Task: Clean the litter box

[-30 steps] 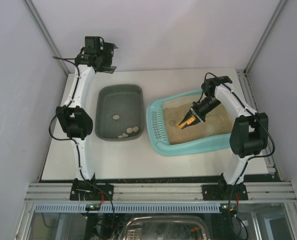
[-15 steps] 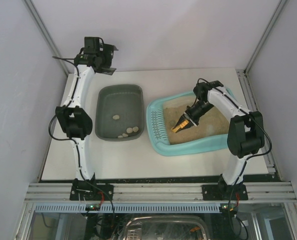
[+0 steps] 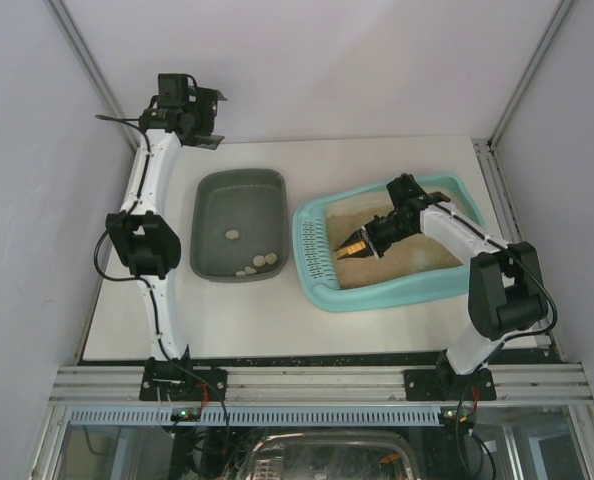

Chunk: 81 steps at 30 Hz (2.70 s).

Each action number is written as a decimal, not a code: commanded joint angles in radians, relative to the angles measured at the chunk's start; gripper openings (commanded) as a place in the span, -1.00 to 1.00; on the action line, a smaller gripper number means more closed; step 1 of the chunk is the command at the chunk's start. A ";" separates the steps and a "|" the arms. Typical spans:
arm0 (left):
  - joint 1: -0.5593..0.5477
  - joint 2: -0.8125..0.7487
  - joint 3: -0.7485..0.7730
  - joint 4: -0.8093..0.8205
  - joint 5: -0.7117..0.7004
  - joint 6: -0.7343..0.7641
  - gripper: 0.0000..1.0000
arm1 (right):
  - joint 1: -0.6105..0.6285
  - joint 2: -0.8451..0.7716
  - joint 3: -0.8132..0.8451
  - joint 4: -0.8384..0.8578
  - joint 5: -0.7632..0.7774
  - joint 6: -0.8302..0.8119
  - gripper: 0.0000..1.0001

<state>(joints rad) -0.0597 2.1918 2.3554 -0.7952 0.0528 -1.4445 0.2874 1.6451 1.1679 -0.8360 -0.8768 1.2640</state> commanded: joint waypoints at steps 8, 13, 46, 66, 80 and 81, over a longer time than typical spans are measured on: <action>0.047 -0.043 -0.019 0.017 0.035 0.034 0.95 | 0.024 -0.021 -0.068 0.325 0.031 0.245 -1.00; 0.060 -0.038 -0.025 0.019 0.041 0.039 0.93 | 0.024 -0.102 -0.236 0.585 0.102 0.343 -1.00; 0.122 0.014 -0.035 0.031 0.096 0.129 0.85 | -0.043 -0.110 -0.483 1.078 0.075 -0.102 -1.00; -0.023 -0.304 -0.498 0.359 0.040 0.376 0.81 | -0.181 -0.577 -0.595 0.658 0.192 -0.385 -1.00; -0.128 -0.763 -1.146 0.574 -0.030 0.358 0.80 | -0.217 -0.949 -0.849 0.596 0.169 -0.444 -1.00; -0.129 -0.800 -1.172 0.574 -0.039 0.363 0.81 | -0.225 -0.963 -0.864 0.613 0.156 -0.436 -1.00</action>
<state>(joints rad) -0.1814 1.5486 1.2789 -0.3077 0.0761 -1.1130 0.0853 0.7231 0.3943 -0.1734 -0.6701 0.8658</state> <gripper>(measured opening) 0.905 0.176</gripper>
